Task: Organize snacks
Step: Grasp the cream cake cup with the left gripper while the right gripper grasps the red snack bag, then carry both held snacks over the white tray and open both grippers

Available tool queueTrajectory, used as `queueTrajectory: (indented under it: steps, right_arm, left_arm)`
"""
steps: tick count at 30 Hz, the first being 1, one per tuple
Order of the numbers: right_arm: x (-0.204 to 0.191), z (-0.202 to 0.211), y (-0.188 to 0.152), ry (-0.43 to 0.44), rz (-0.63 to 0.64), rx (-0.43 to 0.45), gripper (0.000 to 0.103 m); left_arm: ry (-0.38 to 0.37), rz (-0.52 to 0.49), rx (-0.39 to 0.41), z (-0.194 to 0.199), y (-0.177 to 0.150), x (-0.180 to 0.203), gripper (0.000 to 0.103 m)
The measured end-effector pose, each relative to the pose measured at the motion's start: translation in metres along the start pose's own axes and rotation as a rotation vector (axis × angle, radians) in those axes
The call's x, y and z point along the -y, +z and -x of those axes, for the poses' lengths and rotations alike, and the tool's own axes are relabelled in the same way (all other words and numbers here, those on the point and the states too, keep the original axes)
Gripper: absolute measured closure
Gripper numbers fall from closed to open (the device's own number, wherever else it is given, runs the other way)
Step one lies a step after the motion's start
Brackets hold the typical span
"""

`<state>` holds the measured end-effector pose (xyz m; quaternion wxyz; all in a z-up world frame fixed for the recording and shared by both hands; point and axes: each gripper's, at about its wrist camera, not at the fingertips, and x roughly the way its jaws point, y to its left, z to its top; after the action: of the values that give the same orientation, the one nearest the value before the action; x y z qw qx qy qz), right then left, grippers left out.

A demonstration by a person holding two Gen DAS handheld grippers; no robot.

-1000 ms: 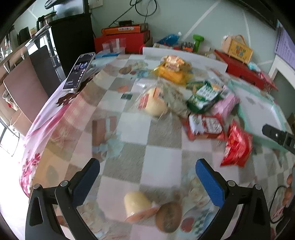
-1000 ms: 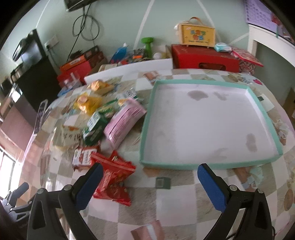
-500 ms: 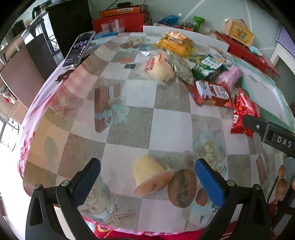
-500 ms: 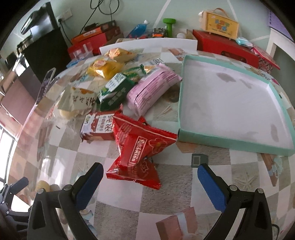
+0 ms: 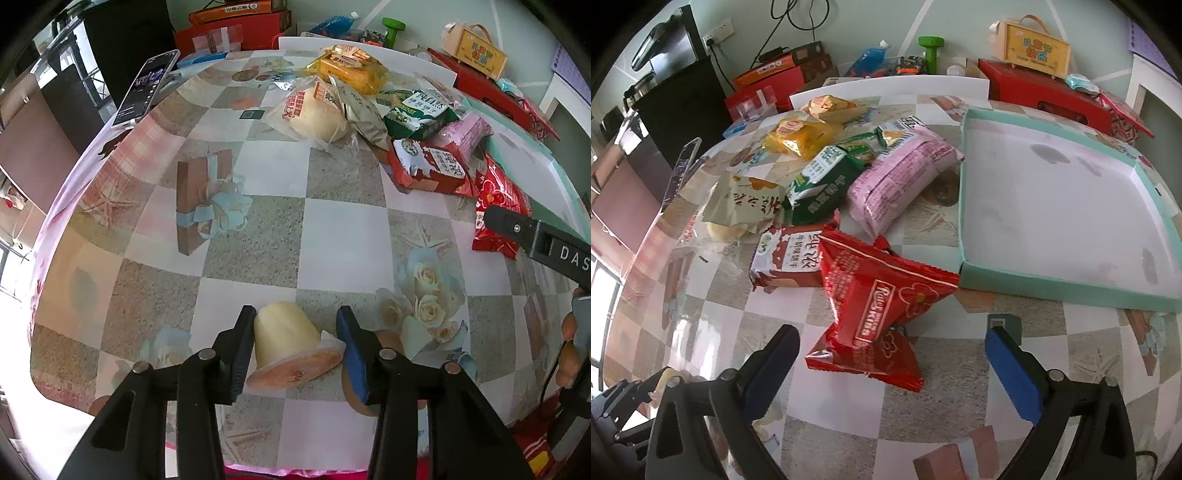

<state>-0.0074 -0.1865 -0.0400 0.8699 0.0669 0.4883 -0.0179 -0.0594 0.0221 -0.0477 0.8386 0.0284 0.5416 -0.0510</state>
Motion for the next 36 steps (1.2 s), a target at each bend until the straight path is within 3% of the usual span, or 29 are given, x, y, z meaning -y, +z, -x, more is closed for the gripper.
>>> queueTrajectory:
  steps: [4,6,8,11,21,23,36]
  right_arm:
    - [-0.004,0.000,0.001,0.022,0.007,0.013,0.016]
    - [-0.005,-0.001,0.001,0.034,0.005,0.015,0.025]
    - [-0.004,-0.001,0.001,0.046,0.000,0.016,0.041]
    - [-0.002,0.001,0.001,0.061,-0.008,0.023,0.053]
    - [-0.001,0.021,0.007,0.074,-0.008,0.089,0.057]
    - [-0.001,0.029,0.010,0.075,-0.007,0.113,0.058]
    - [0.031,0.061,0.050,0.028,-0.073,0.219,0.057]
  left_arm:
    - [0.002,-0.001,0.011,-0.003,0.003,-0.001,0.057]
    - [0.003,-0.001,0.014,-0.006,0.008,0.000,0.057]
    - [0.003,0.001,0.017,-0.007,0.010,0.000,0.057]
    - [0.006,0.002,0.021,-0.009,0.015,0.000,0.057]
    - [0.001,0.007,0.047,-0.008,0.036,0.004,0.058]
    - [0.008,0.005,0.068,-0.005,0.044,0.006,0.071]
    - [-0.032,-0.003,0.147,0.010,0.082,0.023,0.071]
